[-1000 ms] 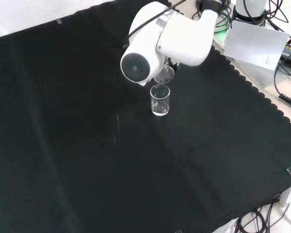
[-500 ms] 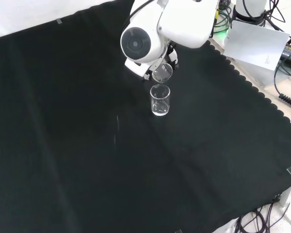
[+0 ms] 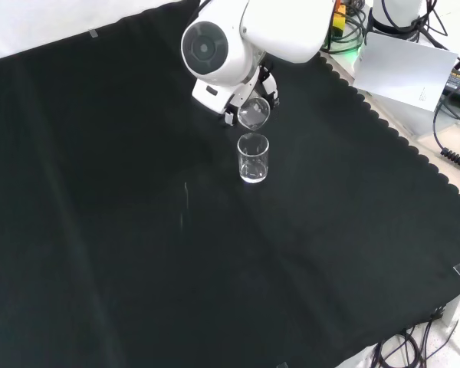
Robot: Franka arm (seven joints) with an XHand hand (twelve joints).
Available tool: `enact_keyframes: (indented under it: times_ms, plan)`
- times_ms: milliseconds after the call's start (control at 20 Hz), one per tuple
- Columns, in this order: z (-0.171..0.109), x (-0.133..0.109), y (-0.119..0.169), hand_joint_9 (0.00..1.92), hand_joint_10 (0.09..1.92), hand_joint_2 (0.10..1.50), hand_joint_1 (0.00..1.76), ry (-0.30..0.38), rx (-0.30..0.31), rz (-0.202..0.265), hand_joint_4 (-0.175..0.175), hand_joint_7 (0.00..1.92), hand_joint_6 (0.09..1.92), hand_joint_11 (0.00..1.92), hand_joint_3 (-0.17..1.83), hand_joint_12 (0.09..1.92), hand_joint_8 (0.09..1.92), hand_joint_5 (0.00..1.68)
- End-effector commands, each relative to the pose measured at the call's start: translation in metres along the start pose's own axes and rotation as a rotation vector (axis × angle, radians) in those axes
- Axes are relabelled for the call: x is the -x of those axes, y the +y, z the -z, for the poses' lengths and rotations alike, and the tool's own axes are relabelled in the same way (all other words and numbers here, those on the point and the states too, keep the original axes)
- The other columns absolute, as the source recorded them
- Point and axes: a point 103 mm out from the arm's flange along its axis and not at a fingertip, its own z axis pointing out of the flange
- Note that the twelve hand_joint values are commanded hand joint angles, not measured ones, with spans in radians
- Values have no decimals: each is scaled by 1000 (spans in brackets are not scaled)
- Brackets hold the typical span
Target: Pour the water from the handheld beaker into the one on the table.
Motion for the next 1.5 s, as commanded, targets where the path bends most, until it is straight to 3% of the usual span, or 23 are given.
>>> enact_keyframes:
  times_ms: [50,800,1500]
  plan:
    - [-2,5,-1,1697,173,626,1132,29,34,23,175,1540,752,1477,736,632,608,1247]
    - [-10,20,-4,1695,175,627,1132,75,106,57,175,1541,751,1477,734,631,605,1247]
    - [-18,35,-7,1690,178,628,1132,173,234,126,175,1539,751,1472,732,629,603,1247]
